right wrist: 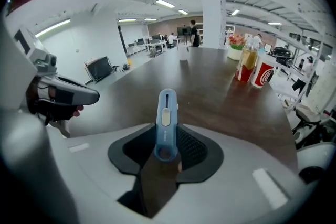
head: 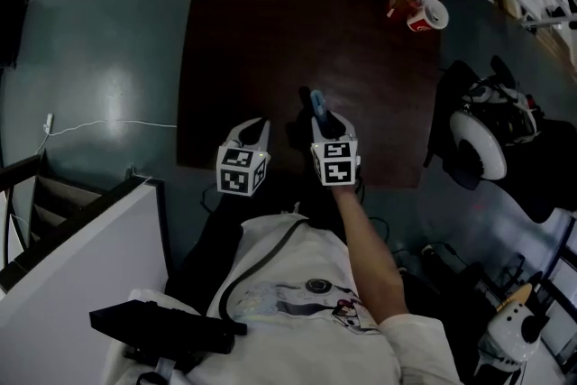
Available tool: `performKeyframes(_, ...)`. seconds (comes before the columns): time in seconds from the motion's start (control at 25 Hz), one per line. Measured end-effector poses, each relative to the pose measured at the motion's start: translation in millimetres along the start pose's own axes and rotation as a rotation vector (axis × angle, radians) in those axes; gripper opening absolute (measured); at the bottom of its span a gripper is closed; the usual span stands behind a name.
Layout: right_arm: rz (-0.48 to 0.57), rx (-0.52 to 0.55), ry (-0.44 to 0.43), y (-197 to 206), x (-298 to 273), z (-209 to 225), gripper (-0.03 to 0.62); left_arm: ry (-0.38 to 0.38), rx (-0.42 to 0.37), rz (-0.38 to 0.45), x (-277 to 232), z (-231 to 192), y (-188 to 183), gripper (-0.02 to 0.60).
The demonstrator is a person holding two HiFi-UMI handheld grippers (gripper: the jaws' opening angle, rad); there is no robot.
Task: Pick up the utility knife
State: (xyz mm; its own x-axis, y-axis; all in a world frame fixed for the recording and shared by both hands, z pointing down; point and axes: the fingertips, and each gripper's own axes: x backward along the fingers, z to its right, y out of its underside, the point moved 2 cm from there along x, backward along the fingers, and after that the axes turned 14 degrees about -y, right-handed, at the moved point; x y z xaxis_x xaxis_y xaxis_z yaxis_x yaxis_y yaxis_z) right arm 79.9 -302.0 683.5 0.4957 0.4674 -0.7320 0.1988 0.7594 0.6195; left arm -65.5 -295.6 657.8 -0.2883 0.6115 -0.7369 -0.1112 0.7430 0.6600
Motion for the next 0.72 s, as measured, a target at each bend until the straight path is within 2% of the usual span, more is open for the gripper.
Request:
performKeyframes(0.16,0.109,-0.007,0.046,-21.5,31.5,6.9,0.129,-0.004,-0.021,0.075,5.8,2.9,-25.1,0.000)
performKeyframes(0.52,0.369,0.051,0.139,-78.5,117.7,0.9,0.129,0.018,-0.076,0.317,47.4,15.4,-104.7,0.000)
performKeyframes(0.72,0.481,0.097,0.174,-101.6,151.5,-10.0,0.129,0.039,-0.090,0.404,64.1,23.4,-127.7,0.000)
